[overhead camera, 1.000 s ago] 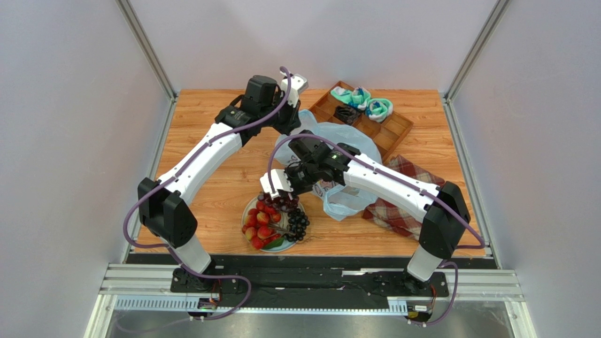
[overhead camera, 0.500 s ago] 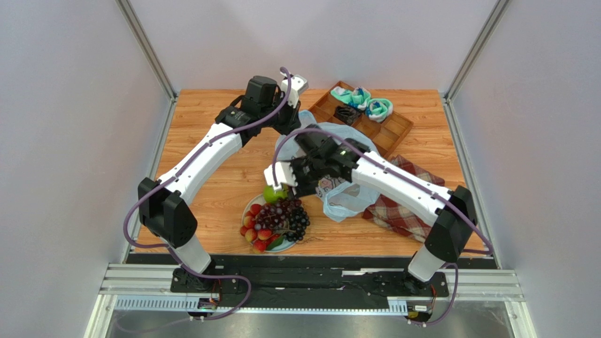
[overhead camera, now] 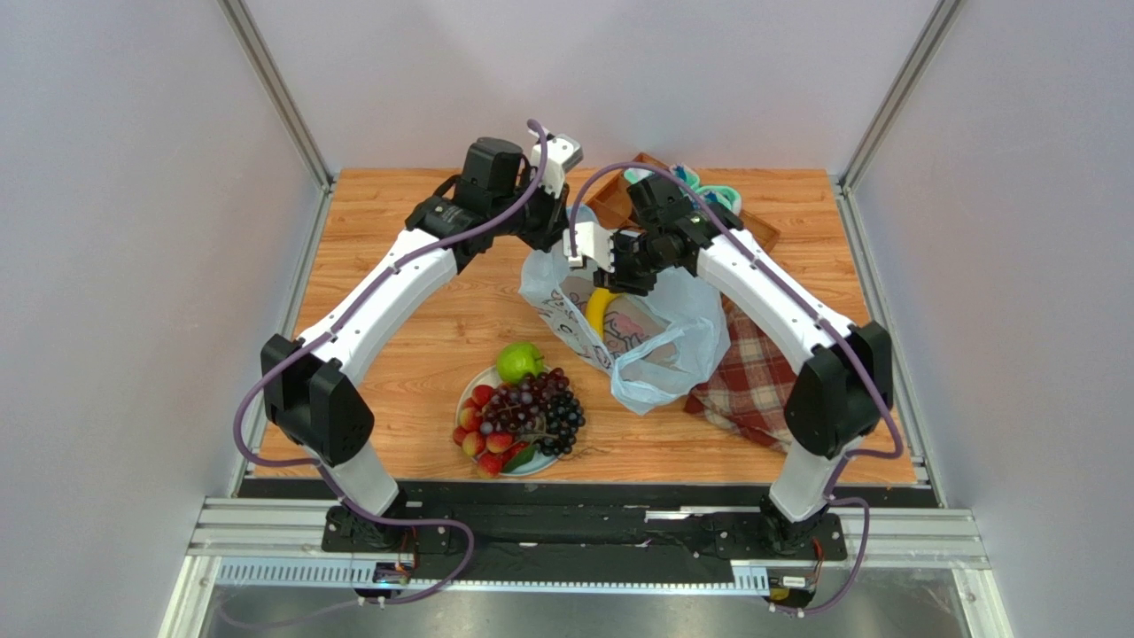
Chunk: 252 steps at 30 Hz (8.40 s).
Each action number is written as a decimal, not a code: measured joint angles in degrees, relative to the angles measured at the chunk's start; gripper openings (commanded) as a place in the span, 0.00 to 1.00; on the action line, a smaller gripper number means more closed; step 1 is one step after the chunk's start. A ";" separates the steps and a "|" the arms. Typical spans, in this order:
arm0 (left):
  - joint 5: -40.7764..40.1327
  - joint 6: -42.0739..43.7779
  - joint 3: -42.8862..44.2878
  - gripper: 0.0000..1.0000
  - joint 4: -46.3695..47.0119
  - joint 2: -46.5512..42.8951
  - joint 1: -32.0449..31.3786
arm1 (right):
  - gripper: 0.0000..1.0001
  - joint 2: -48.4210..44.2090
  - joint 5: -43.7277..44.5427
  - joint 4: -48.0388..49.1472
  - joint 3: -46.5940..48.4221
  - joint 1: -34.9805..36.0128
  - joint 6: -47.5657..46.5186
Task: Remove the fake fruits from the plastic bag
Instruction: Adjust the plastic bag at the center of the board.
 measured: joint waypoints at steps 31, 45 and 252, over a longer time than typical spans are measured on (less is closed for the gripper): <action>6.73 -9.92 -19.50 0.00 -1.05 -9.44 -0.48 | 0.53 -4.00 5.86 -3.10 -13.79 -5.40 16.46; 7.69 -13.16 -18.53 0.00 0.46 -9.31 -1.20 | 0.78 18.45 -2.89 -15.19 10.43 -4.79 40.98; -3.89 19.58 -14.19 0.00 -14.38 -37.24 20.68 | 0.95 16.46 -11.47 -15.78 23.87 -2.21 50.99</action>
